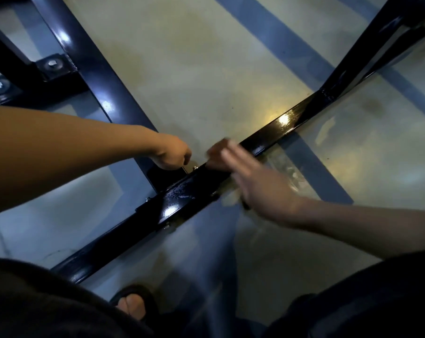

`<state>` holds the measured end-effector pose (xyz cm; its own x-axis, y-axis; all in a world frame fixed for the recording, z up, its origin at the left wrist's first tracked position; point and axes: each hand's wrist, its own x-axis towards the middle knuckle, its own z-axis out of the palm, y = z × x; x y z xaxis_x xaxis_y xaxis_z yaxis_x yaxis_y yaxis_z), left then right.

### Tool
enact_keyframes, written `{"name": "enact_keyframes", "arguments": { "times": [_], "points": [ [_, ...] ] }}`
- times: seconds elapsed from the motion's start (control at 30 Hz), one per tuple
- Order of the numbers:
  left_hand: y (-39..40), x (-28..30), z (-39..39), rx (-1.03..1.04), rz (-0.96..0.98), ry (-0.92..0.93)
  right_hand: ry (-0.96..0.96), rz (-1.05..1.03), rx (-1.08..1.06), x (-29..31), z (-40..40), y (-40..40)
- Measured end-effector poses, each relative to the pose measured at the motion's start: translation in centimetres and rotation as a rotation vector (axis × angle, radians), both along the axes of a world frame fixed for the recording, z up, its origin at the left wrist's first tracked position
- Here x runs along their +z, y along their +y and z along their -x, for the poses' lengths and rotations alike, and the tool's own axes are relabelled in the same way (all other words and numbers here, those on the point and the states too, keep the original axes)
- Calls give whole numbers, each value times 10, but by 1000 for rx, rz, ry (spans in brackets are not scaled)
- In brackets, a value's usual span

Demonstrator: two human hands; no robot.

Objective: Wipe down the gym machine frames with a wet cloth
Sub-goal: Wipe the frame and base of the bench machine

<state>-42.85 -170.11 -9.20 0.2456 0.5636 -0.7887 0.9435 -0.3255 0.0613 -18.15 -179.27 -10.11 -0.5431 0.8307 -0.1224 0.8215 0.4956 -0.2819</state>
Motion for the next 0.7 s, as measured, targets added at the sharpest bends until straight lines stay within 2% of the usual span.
{"name": "enact_keyframes", "arguments": {
  "times": [0.07, 0.13, 0.23, 0.3, 0.43, 0.53, 0.6, 0.7],
  "points": [
    [3, 2, -1, -15, -2, 0, 20, 33, 216, -2, 31, -30],
    [5, 4, -1, -15, 4, -5, -49, 49, 386, -6, 47, -44],
    [6, 5, 3, -23, -20, -10, -119, -44, 459, -7, 33, -29],
    [4, 3, 7, -52, -47, -11, -164, -80, 345, -2, 6, -3],
    [4, 1, 8, -61, -35, -10, -236, -122, -112, 3, -45, 39],
    [6, 7, 7, -28, -15, -39, -163, -150, -229, 3, -39, 41],
    [7, 8, 6, -12, -10, -43, -64, -78, -106, 1, -15, 21],
    [7, 12, -2, -12, -13, -24, -8, -14, 267, -1, 28, -21]
  ]
}}
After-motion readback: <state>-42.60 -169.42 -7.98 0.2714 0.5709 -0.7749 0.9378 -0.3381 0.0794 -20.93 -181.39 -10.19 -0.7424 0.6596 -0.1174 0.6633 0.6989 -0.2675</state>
